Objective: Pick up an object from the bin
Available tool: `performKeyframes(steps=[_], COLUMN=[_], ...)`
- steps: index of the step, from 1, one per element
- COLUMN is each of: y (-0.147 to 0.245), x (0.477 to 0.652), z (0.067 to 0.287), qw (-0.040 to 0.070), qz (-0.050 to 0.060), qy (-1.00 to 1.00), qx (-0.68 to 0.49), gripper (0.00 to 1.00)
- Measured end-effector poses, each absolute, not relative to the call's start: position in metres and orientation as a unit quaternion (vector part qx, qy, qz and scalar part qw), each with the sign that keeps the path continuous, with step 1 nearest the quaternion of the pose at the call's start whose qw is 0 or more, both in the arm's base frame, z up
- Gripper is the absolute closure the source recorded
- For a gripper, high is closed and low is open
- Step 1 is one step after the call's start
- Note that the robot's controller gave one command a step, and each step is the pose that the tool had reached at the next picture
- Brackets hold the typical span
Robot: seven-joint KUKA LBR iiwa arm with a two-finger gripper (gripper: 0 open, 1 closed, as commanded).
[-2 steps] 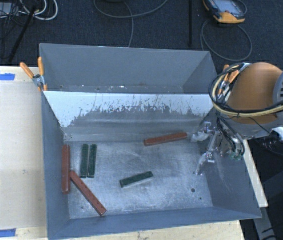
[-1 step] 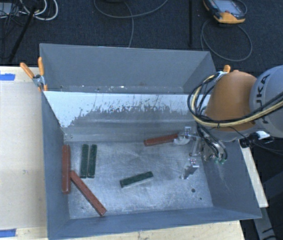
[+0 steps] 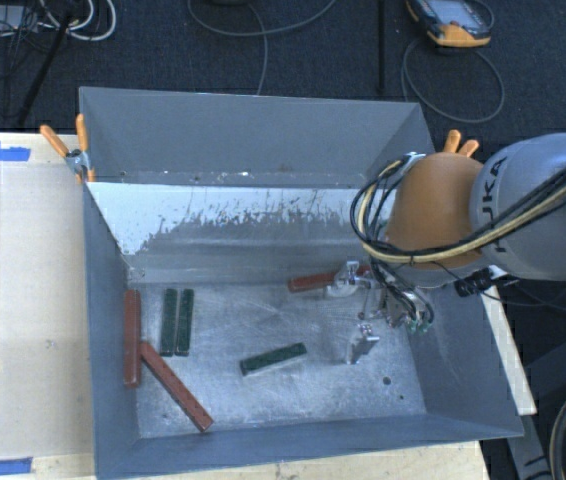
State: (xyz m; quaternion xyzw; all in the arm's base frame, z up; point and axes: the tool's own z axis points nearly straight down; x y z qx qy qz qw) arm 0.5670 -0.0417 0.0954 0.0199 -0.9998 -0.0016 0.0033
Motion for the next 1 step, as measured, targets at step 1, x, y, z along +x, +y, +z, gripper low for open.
performKeyframes(steps=[1], y=[0.0003], x=[0.5595], z=[0.0877], qw=[0.000], qz=[0.000], qy=[-1.000], qx=[0.008], gripper=[0.00])
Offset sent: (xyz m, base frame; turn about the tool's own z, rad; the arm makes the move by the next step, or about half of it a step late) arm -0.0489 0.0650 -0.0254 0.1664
